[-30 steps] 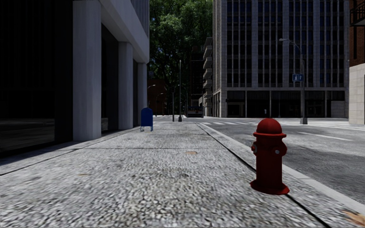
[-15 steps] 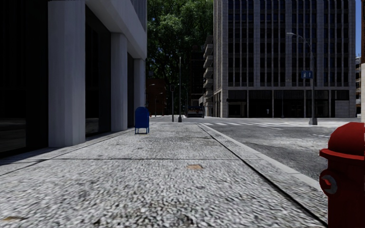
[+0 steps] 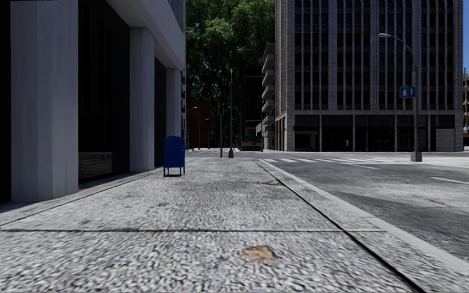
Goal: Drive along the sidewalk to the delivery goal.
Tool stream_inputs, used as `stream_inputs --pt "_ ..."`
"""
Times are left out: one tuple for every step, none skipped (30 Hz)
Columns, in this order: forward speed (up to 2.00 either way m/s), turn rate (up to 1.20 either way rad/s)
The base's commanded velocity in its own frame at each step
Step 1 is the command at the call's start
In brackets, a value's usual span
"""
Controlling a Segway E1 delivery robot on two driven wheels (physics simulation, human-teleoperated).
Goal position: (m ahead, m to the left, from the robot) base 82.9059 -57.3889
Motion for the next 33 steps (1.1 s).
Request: stream_inputs --pt "2.0 0.0" --pt "2.0 0.0" --pt "2.0 0.0" --pt "2.0 0.0" --pt "2.0 0.0" --pt "2.0 0.0" --pt "2.0 0.0" --pt "2.0 0.0" --pt "2.0 0.0" --pt "2.0 0.0" --pt "2.0 0.0" --pt "2.0 0.0" --pt "2.0 0.0" --pt "2.0 0.0" --pt "2.0 0.0" --pt "2.0 0.0" --pt "2.0 0.0" --pt "2.0 0.0" --pt "2.0 0.0" --pt "2.0 0.0" --pt "2.0 0.0" --pt "2.0 0.0" --pt "2.0 0.0" --pt "2.0 0.0" --pt "2.0 0.0" --pt "2.0 0.0" --pt "2.0 0.0" --pt "2.0 0.0" --pt "2.0 0.0" --pt "2.0 0.0" --pt "2.0 0.0" --pt "2.0 0.0" --pt "2.0 0.0"
